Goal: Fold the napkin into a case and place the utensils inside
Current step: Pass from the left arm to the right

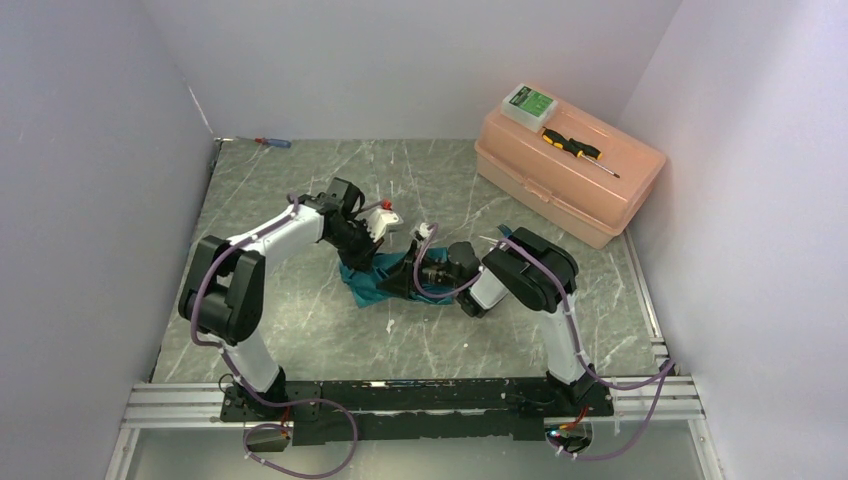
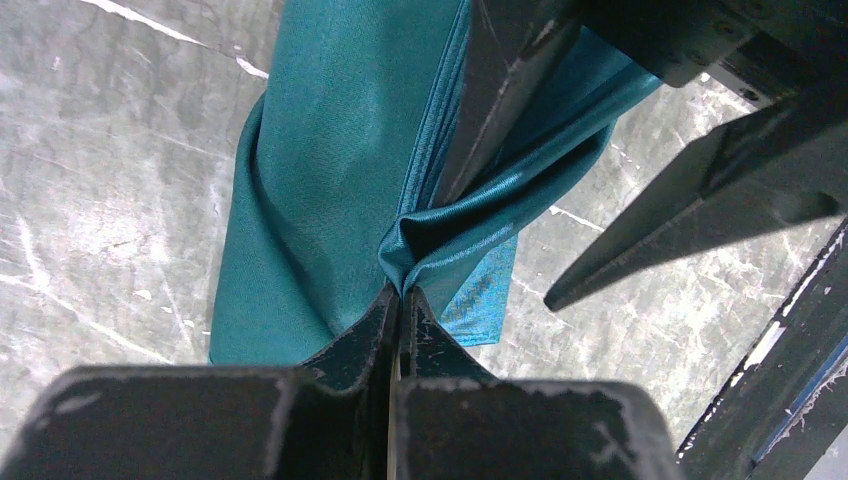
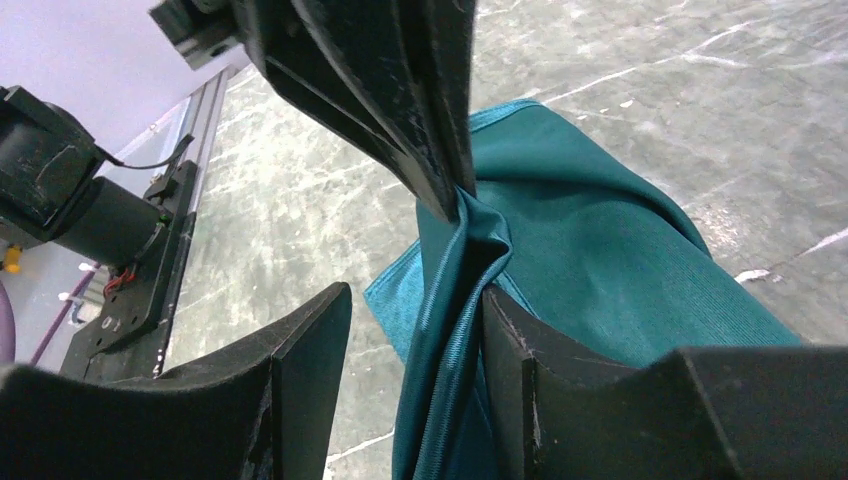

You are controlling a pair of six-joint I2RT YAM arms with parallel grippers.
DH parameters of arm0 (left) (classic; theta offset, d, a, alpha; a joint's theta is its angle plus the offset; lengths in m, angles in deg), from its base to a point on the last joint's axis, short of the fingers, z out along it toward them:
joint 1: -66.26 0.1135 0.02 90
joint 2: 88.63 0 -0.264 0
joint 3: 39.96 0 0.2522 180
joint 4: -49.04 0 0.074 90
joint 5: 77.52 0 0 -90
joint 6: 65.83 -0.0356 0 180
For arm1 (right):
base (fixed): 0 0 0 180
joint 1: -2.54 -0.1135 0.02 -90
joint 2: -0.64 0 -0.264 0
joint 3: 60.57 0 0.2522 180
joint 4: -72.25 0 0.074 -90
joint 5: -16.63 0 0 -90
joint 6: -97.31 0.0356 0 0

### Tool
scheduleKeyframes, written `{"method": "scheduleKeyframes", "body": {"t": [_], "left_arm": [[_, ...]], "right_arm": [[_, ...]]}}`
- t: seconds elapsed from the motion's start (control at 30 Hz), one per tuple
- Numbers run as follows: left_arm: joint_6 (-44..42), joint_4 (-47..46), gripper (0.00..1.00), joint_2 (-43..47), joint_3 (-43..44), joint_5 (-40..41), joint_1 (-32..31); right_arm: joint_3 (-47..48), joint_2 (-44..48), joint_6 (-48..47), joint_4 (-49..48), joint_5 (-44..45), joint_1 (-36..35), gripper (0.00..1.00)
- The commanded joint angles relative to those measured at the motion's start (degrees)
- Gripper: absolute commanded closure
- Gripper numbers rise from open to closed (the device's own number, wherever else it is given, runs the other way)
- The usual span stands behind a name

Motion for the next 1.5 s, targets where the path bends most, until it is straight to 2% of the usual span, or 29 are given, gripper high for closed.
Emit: {"method": "scheduleKeyframes", "body": {"t": [0.0,0.17,0.37,0.53,0.73,0.8,0.87,0.97,1.07,1.3,1.47], "left_arm": [[1.4,-0.8,0.97,-1.2,1.4,-1.5,0.3],[2.7,-1.8,0.97,-1.6,1.6,-0.9,0.4],[4.7,-3.3,0.97,-1.5,1.9,1.2,0.8],[5.7,-3.6,0.96,-1.3,1.7,1.6,0.9],[4.1,-1.5,0.57,2.2,1.7,6.1,1.2],[0.9,1.3,0.4,4.7,1.7,6.7,1.5],[-2.3,5.5,0.35,7.1,2.4,6.5,1.6],[-6.4,10.2,0.35,10.8,2.3,4.5,1.5],[-12.1,12.4,0.4,15.1,-1.2,3.4,-1.6],[-21.2,3.1,0.51,20.6,-14.5,8.0,-12.3],[-25.6,-1.8,0.56,19.0,-18.8,11.6,-14.1]], "right_arm": [[1.7,1.6,-1.4,-4.3,-0.7,-0.8,0.47],[3.1,2.4,-4.5,0.6,1.9,-1.5,0.61],[4.3,2.4,-6.6,5.5,1.0,-1.6,0.75],[5.0,2.4,-7.5,7.5,1.7,-1.8,1.0],[7.0,1.6,-7.6,13.3,4.4,-1.5,1.0],[7.4,1.5,-8.0,14.7,4.8,-1.4,1.0],[7.7,1.5,-8.3,16.1,5.2,-1.1,1.0],[7.9,1.8,-8.4,16.9,5.1,-0.5,1.0],[8.4,1.6,-8.2,17.1,4.7,-0.3,1.0],[7.9,1.4,-6.3,14.3,4.2,-0.1,1.0],[7.0,1.4,-5.1,11.7,3.8,-0.2,1.0]]}}
